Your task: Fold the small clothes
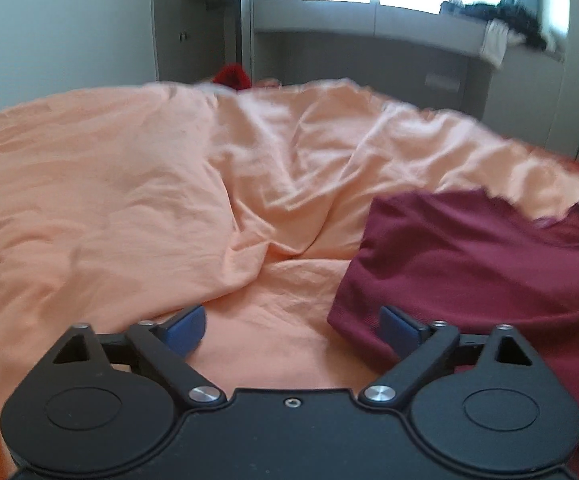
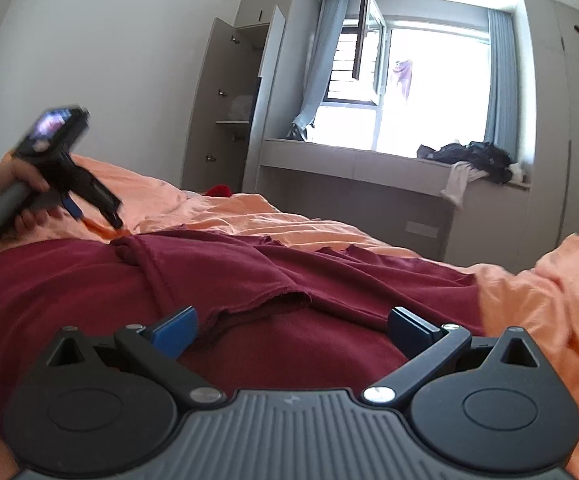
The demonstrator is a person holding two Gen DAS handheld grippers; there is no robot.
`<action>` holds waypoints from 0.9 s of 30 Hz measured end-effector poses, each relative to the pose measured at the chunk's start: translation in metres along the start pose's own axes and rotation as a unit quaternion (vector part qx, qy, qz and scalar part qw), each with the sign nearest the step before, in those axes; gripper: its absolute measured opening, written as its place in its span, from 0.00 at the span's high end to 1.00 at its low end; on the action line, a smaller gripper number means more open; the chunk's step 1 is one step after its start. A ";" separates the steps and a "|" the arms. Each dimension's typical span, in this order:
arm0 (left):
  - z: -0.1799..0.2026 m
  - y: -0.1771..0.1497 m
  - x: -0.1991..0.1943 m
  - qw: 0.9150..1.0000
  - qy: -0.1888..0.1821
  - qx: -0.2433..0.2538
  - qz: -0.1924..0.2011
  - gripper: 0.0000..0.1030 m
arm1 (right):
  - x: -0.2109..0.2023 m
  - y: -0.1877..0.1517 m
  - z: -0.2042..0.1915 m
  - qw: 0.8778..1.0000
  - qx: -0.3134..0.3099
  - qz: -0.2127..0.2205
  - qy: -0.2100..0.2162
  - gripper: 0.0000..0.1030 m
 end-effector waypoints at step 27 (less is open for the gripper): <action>0.070 -0.162 -0.195 0.984 -0.142 0.098 0.044 0.00 | -0.069 -0.116 -0.099 0.911 -0.367 -0.165 -0.085 0.00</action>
Point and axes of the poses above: each gripper's, at about its wrist camera, not at the fingertips, and x roughly the way its jaws point, z to its right, y to its top, the point moved 5 cm from there along x, roughly the way its jaws point, and after that the axes turned 8 degrees about -y, right-handed, at the moved point
